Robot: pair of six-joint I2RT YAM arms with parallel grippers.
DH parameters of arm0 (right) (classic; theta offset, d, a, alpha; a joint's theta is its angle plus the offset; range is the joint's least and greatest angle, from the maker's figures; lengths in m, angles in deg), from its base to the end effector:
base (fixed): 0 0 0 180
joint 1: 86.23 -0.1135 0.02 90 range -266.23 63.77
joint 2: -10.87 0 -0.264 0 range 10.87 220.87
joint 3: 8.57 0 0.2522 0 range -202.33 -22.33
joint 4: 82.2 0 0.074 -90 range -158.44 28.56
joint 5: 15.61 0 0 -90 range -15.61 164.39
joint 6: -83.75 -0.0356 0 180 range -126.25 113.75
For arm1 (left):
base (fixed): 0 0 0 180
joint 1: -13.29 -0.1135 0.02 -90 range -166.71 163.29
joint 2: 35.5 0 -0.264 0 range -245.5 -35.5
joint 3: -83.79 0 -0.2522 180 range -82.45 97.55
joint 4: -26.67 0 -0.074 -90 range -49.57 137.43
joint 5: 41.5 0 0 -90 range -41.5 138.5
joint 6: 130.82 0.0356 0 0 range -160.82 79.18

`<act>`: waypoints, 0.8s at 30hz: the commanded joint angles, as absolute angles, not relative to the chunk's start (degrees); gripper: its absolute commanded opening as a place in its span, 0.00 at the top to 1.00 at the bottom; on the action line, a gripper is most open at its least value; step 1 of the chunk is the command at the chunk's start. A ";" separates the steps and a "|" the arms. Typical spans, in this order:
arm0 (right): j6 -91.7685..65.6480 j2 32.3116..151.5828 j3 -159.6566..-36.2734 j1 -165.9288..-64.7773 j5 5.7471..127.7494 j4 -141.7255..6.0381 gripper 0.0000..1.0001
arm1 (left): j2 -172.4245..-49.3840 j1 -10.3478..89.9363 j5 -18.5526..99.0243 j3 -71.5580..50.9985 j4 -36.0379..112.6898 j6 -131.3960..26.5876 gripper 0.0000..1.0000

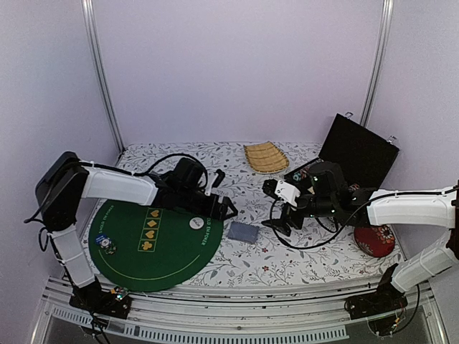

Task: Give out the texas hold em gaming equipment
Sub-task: Pick up the poker card from the face-down deck piles.

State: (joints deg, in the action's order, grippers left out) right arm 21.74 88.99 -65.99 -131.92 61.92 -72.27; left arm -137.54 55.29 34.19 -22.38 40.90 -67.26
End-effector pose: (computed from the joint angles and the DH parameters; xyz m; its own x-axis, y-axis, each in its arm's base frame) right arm 0.2007 0.2166 0.2273 0.0745 -0.5796 -0.8115 -0.8986 0.3138 -0.3067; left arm 0.2746 -0.2591 0.1793 -0.7981 0.1380 -0.5865 0.4786 0.7365 -0.4779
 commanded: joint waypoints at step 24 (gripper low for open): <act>21.97 87.97 -66.89 -131.74 61.91 -72.36 0.01 | -148.78 61.21 35.71 -16.14 53.31 -59.53 0.67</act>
